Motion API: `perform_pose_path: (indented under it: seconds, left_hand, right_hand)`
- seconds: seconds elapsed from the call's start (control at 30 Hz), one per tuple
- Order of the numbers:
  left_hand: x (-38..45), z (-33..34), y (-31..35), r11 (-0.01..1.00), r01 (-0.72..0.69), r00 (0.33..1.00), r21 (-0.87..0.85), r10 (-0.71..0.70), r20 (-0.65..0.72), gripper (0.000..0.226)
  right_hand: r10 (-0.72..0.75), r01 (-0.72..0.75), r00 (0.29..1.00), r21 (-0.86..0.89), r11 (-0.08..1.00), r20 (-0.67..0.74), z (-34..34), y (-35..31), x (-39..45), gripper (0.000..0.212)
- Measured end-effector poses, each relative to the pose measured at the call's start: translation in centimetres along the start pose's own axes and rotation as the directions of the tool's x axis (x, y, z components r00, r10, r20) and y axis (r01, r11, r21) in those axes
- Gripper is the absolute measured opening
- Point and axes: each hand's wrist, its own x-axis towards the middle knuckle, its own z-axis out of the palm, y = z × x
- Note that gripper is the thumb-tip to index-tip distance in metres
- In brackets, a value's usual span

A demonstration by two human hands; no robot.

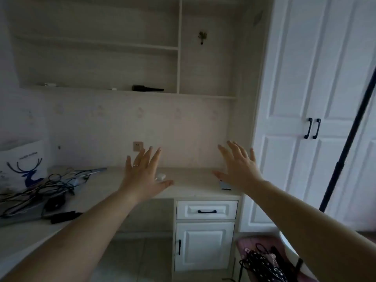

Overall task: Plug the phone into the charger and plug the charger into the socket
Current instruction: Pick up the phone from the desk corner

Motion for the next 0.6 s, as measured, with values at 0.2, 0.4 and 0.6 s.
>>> perform_pose_path:
  seconds: [0.2, 0.4, 0.6]
  left_hand:
    - [2.5, 4.0, -3.3, 0.999, -0.009, 0.997, -0.038, 0.012, 0.076, 0.114]
    - [5.8, 8.0, -4.8, 0.992, -0.022, 0.992, -0.127, 0.037, 0.117, 0.106]
    - [9.6, 13.6, -5.0, 0.983, -0.028, 0.983, -0.179, 0.06, 0.175, 0.103]
  right_hand:
    - [0.032, -0.032, 0.996, -0.005, 0.999, 0.083, 5.3, -0.7, 1.5, 0.086]
    - [0.093, -0.091, 0.986, -0.023, 0.996, 0.136, 9.3, -0.1, 2.9, 0.087]
    - [0.135, -0.127, 0.973, -0.052, 0.991, 0.186, 13.6, 1.7, 4.7, 0.085]
